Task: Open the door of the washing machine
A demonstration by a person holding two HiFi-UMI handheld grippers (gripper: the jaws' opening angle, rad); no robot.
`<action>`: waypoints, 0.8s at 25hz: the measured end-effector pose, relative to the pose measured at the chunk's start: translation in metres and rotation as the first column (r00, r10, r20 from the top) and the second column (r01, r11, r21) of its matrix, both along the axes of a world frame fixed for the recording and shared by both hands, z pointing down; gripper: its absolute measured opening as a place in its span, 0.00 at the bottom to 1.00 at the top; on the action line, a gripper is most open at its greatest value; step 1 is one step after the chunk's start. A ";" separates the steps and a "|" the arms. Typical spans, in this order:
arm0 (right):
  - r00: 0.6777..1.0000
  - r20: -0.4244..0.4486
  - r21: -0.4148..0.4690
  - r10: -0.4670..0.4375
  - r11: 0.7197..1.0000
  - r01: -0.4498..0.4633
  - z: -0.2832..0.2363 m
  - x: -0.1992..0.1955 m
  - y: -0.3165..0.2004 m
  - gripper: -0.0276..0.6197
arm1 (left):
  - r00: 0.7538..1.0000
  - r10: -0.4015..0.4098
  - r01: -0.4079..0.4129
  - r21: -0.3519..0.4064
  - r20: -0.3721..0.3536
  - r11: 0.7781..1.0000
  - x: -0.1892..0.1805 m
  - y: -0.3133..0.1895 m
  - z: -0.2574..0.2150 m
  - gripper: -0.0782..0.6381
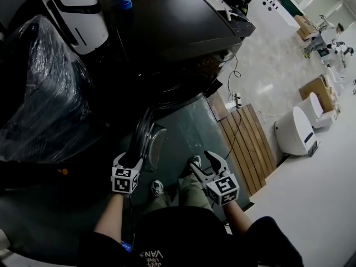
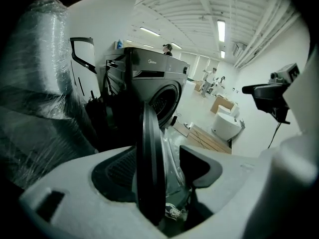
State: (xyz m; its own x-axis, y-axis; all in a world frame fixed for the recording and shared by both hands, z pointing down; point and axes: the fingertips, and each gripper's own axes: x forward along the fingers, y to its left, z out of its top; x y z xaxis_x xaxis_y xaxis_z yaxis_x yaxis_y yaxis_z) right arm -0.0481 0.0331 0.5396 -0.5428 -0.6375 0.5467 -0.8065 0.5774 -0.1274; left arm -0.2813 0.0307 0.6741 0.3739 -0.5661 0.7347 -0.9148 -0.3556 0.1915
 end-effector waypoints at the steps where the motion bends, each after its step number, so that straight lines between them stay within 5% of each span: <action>1: 1.000 -0.002 0.000 -0.003 1.000 0.003 0.000 -0.005 0.002 0.48 | 1.000 0.000 0.000 0.005 0.010 1.000 -0.008 -0.003 0.000 0.48; 20: 1.000 -0.030 0.002 0.001 1.000 -0.001 -0.008 -0.029 0.034 0.48 | 0.994 -0.051 0.046 0.048 0.101 0.998 -0.092 -0.039 -0.002 0.48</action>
State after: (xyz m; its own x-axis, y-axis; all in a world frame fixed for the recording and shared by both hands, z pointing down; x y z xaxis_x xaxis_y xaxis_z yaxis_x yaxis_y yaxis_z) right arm -0.0771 0.0673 0.5315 -0.5253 -0.6396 0.5612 -0.8107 0.5766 -0.1018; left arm -0.3733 -0.0086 0.6720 0.2698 -0.6154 0.7406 -0.9451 -0.3167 0.0811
